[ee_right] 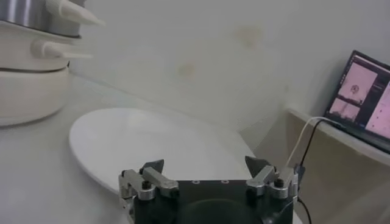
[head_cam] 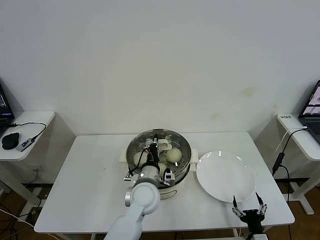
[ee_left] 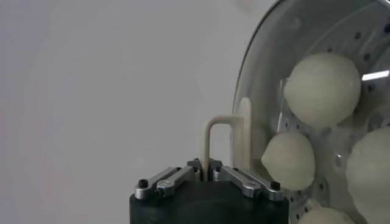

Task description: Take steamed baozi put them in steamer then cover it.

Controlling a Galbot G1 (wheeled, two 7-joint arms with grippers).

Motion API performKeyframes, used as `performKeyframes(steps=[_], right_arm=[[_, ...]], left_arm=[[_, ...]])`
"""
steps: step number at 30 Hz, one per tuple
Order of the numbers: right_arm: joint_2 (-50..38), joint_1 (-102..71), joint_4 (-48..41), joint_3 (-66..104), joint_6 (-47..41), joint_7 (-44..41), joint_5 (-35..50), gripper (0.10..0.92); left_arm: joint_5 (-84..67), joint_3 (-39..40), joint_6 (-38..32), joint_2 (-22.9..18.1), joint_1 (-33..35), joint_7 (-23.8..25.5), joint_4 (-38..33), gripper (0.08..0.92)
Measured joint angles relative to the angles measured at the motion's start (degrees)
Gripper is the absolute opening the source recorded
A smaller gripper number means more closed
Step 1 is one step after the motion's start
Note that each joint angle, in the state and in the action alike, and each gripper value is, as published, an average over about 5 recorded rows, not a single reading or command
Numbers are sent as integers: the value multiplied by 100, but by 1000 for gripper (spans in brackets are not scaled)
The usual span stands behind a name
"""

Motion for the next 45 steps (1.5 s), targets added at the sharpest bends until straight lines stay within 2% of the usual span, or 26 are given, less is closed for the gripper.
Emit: performKeyframes(steps=[10, 13, 19, 25, 35, 38, 45], right_arm=[[6, -9, 1, -30, 29, 3, -17, 823], [6, -9, 1, -47, 32, 3, -17, 823], [4, -12, 8, -71, 31, 5, -17, 823], [6, -30, 27, -83, 32, 8, -18, 823], [-17, -68, 52, -89, 32, 15, 17, 823], [-35, -75, 53, -102, 21, 29, 55, 823], [-117, -131, 122, -180, -5, 35, 171, 823]], left_arm=[[24, -24, -13, -49, 48, -86, 46, 139], [17, -23, -18, -63, 68, -129, 37, 161], [0, -1, -24, -27, 143, -213, -71, 300], [-79, 87, -25, 75, 291, -266, -347, 491], [-398, 110, -145, 417, 1040, -486, -1354, 775], [-711, -4, -226, 567, 1452, -666, -1758, 815], [-2434, -707, -751, 897, 2581, -1449, -2532, 823]])
